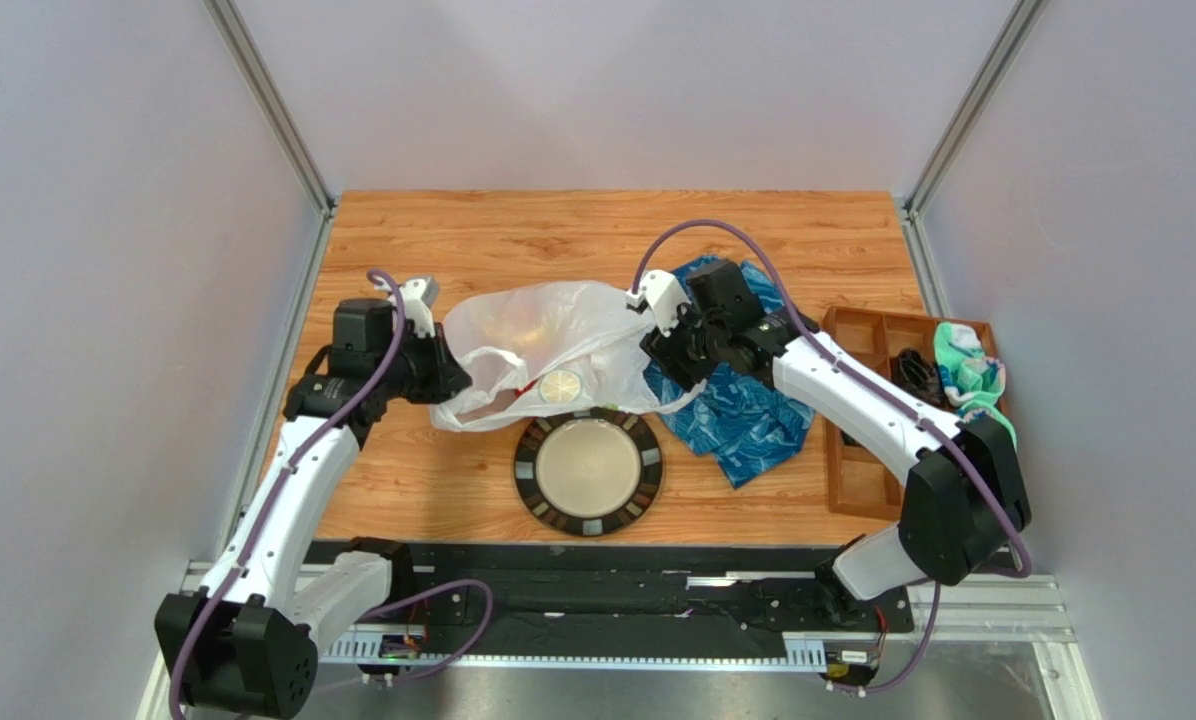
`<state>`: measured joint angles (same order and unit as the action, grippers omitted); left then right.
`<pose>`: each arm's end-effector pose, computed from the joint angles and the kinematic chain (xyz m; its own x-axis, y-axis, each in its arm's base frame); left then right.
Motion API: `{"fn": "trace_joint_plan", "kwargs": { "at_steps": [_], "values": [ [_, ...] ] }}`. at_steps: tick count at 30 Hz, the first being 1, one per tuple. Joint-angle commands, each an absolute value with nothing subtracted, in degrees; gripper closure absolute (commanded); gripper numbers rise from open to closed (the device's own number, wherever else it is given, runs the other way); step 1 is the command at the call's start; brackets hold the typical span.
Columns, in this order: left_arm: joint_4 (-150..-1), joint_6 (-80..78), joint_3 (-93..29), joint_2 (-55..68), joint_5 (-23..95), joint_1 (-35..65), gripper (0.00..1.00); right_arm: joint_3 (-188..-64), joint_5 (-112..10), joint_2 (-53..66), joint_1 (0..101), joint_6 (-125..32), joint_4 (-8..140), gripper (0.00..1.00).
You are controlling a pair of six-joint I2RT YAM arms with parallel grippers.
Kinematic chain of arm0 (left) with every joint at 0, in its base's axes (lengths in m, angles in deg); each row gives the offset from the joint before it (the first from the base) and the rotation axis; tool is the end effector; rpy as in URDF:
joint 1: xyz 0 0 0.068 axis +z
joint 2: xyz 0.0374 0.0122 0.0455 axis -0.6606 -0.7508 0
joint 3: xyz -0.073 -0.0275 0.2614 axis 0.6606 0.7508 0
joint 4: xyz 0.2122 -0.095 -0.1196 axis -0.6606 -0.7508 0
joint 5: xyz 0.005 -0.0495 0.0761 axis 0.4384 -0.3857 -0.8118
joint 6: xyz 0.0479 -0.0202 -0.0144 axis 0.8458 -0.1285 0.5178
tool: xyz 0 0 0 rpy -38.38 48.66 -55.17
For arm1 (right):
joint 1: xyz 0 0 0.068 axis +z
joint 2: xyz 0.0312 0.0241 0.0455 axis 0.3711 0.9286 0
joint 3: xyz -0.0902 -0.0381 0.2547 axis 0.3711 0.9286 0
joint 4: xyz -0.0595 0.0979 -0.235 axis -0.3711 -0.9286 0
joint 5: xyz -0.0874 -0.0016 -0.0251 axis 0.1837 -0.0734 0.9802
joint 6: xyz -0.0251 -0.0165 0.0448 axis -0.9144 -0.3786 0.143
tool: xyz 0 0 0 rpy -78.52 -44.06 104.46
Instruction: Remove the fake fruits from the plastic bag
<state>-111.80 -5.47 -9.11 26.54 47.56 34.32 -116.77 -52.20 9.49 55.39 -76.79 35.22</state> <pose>0.1994 -0.0369 0.2935 -0.7208 -0.1677 -0.6726 0.1853 0.8884 -0.4201 0.2609 0.1797 0.2762 -0.3252 -0.6894 -0.6472 -0.8264 0.5399 -0.1599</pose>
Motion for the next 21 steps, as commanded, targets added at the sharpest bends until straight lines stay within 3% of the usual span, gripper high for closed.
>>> {"fn": "trace_joint_plan", "kwargs": {
  "at_steps": [1, 6, 8, 9, 12, 21],
  "values": [
    [-108.48, -9.87, -9.10, 28.41, 46.96, 34.49, 1.00, -129.93, -56.43, 5.00, 57.02, -76.77, 31.75, 0.41],
    [-108.38, -13.21, -8.39, 30.43, 45.46, 34.49, 1.00, -141.74, -60.05, 7.46, 63.16, -76.33, 31.64, 0.43],
    [-108.47, -14.00, -8.39, 30.96, 43.97, 34.49, 1.00, -141.65, -60.93, 8.77, 64.49, -78.77, 32.08, 0.53],
    [-108.30, -14.18, -8.56, 31.39, 43.36, 34.49, 1.00, -141.22, -61.11, 10.61, 65.37, -80.01, 31.65, 0.66],
    [-108.21, -14.62, -10.14, 32.19, 42.83, 34.58, 1.00, -141.13, -62.25, 15.80, 65.64, -83.44, 30.24, 0.79],
    [-109.18, -14.89, -12.26, 33.60, 41.95, 34.75, 1.00, -147.36, -56.63, 29.95, 65.64, -87.58, 30.06, 0.92]
  ]
}}
